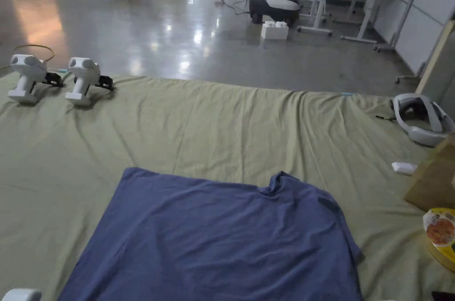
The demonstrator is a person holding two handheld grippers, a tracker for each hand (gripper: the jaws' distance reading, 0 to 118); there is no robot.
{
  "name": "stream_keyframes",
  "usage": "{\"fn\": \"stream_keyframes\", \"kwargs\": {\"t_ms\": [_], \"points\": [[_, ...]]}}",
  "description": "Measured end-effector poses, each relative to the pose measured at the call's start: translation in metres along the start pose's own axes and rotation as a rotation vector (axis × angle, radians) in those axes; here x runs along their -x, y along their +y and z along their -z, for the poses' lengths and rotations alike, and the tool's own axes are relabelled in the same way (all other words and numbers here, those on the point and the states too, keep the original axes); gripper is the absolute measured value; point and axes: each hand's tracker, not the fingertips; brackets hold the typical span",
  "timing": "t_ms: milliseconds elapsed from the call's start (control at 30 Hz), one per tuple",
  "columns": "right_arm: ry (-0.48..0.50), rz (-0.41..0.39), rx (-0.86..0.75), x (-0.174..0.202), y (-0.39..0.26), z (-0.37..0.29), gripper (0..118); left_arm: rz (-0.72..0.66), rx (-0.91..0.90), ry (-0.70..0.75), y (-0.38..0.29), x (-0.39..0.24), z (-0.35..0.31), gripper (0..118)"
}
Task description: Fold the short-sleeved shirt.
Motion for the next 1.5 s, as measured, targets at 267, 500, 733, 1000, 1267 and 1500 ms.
{"fn": "stream_keyframes", "kwargs": {"t_ms": [267,500,733,1000,1267,1500], "points": [[-0.012,0.098,-0.192,-0.006,0.026,-0.038,83,-0.042,-0.173,0.012,0.025,-0.009,-0.029,71],[-0.011,0.193,-0.540,0.010,0.072,-0.082,84,-0.024,-0.457,0.010,0.070,-0.045,-0.063,70],[-0.027,0.184,-0.832,0.047,0.083,-0.103,32,-0.006,-0.706,0.025,0.088,-0.080,-0.079,35],[-0.072,0.206,-0.948,0.066,0.086,-0.116,11,0.064,-0.938,0.097,0.075,-0.098,-0.092,3],[-0.087,0.237,-0.921,0.061,0.082,-0.114,10,0.054,-0.968,0.127,0.063,-0.088,-0.104,2],[-0.092,0.223,-0.881,0.063,0.074,-0.107,10,0.013,-0.790,0.113,0.042,-0.047,-0.084,2]]}}
